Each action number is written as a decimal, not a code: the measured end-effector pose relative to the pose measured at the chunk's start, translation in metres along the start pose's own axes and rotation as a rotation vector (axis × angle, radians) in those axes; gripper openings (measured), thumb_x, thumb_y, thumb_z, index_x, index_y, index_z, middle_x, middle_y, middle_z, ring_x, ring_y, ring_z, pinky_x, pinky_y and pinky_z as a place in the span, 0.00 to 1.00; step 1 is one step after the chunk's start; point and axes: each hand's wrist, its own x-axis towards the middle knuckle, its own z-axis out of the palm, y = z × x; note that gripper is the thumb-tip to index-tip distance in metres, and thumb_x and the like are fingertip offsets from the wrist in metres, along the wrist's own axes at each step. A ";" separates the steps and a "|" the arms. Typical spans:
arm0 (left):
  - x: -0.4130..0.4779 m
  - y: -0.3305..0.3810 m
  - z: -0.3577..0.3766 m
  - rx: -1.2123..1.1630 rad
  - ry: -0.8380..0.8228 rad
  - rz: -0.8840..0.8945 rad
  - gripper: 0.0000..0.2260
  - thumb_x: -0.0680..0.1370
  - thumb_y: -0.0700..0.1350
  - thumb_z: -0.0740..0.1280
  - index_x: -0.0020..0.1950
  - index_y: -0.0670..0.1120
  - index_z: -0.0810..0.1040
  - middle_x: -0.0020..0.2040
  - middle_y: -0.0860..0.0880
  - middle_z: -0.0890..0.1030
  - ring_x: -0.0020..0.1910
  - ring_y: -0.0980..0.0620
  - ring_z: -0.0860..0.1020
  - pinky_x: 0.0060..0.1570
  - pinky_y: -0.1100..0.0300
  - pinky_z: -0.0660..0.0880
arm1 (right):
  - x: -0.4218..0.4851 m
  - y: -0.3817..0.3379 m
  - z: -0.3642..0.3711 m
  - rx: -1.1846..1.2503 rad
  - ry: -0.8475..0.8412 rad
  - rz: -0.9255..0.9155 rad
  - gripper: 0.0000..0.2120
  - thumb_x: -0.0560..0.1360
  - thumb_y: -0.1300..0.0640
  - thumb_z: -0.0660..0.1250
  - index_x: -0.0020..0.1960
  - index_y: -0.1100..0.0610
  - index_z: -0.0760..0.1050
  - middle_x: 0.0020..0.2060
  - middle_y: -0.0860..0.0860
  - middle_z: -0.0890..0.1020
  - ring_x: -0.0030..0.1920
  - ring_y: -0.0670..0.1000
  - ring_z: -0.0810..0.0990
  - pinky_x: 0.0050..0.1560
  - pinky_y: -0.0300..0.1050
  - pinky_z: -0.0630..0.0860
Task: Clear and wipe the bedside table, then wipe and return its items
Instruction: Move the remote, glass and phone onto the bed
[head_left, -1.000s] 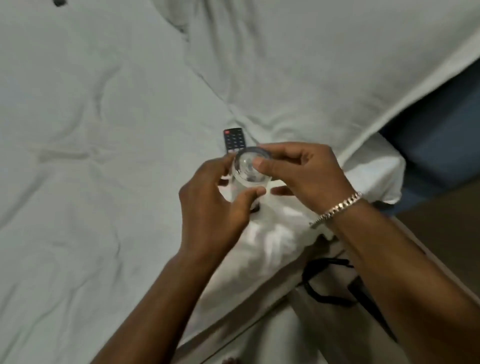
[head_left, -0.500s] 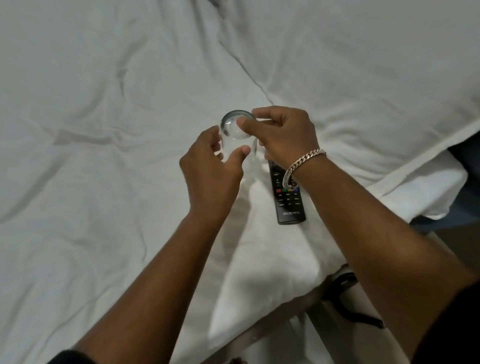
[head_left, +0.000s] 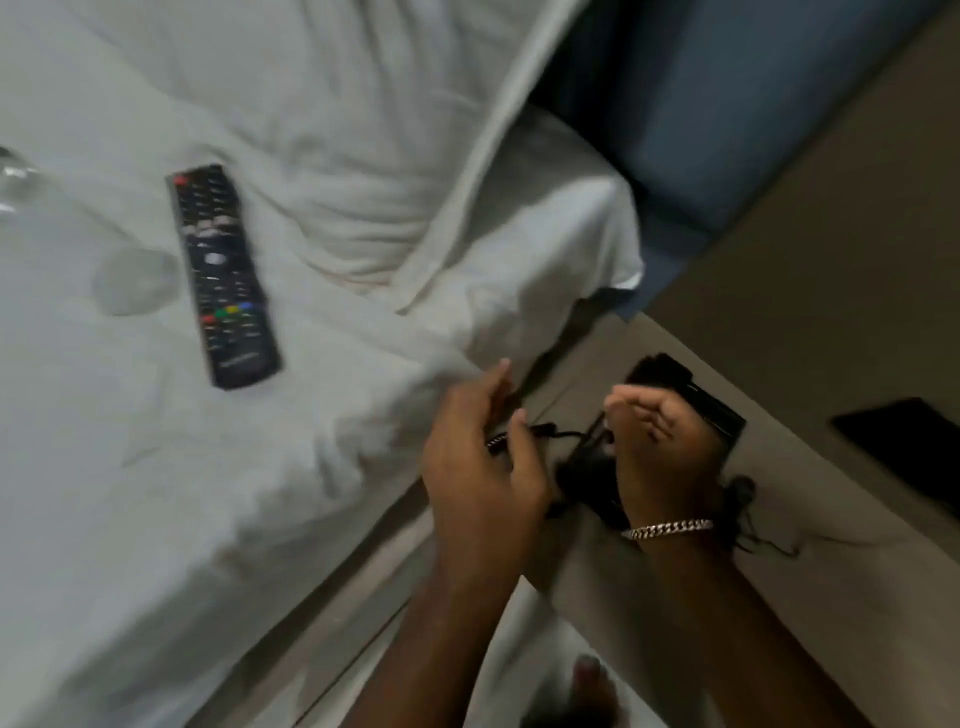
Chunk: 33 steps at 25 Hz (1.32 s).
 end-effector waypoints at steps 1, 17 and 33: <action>-0.011 -0.003 0.024 0.018 -0.137 -0.012 0.17 0.74 0.39 0.67 0.63 0.44 0.79 0.53 0.47 0.83 0.52 0.52 0.82 0.53 0.52 0.79 | 0.010 0.022 -0.024 -0.080 0.043 0.014 0.06 0.71 0.65 0.70 0.43 0.55 0.81 0.35 0.51 0.82 0.39 0.56 0.83 0.43 0.52 0.81; -0.012 -0.047 0.135 0.210 -0.667 -0.380 0.41 0.68 0.57 0.69 0.78 0.51 0.58 0.70 0.46 0.71 0.69 0.44 0.70 0.67 0.41 0.69 | 0.067 0.108 -0.093 -0.242 -0.215 0.287 0.22 0.73 0.52 0.71 0.64 0.59 0.75 0.56 0.58 0.84 0.54 0.53 0.84 0.54 0.53 0.82; 0.009 0.004 -0.221 -0.073 0.237 -0.571 0.35 0.66 0.53 0.77 0.72 0.61 0.69 0.62 0.52 0.79 0.57 0.48 0.81 0.59 0.46 0.78 | -0.113 -0.116 0.114 0.074 -0.798 -0.028 0.20 0.63 0.61 0.78 0.54 0.60 0.82 0.42 0.53 0.88 0.42 0.49 0.87 0.46 0.45 0.84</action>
